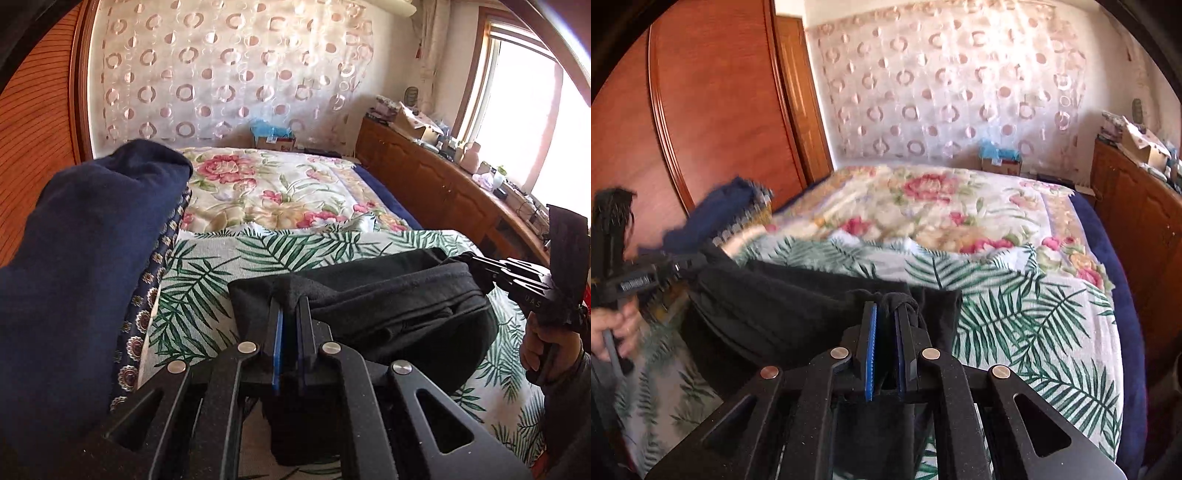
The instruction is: Fold small clothes
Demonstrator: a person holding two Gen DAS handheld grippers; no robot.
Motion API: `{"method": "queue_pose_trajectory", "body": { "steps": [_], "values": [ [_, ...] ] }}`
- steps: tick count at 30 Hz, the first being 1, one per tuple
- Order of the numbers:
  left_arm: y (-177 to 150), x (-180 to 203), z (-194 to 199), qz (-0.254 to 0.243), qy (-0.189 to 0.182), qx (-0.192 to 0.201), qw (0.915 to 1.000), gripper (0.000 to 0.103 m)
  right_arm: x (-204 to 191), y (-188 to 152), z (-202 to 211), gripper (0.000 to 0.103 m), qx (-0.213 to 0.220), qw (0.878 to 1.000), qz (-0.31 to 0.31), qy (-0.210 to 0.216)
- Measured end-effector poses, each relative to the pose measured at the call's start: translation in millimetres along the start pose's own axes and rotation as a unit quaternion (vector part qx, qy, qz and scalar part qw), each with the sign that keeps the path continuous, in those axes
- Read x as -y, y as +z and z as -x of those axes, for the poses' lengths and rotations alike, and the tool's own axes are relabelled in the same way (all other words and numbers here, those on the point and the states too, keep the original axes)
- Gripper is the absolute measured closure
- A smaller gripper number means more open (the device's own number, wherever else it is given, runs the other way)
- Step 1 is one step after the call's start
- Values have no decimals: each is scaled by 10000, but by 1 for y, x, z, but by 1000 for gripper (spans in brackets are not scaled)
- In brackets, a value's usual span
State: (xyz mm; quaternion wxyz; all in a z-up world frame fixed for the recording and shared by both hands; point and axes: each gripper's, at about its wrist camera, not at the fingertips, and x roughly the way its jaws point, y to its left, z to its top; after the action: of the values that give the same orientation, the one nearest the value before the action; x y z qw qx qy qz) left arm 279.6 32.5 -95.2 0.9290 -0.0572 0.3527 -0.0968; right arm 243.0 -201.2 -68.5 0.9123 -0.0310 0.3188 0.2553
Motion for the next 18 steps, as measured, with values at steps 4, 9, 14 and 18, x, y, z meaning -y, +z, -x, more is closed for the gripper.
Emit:
{"method": "queue_pose_trajectory", "body": {
  "steps": [4, 9, 14, 18],
  "values": [
    [-3, 4, -7, -110, 87, -77, 9999, 96, 1, -2, -9, 95, -88, 10000, -7, 5],
    [-2, 2, -14, -41, 52, -115, 9999, 96, 2, -2, -5, 95, -54, 10000, -1, 71],
    [-4, -1, -18, -21, 86, -195, 9998, 96, 12, 1, 5, 72, 198, 9997, -146, -48],
    [0, 0, -15, 23, 80, -202, 9998, 93, 18, 0, 17, 62, 323, 9993, -174, -99]
  ]
}}
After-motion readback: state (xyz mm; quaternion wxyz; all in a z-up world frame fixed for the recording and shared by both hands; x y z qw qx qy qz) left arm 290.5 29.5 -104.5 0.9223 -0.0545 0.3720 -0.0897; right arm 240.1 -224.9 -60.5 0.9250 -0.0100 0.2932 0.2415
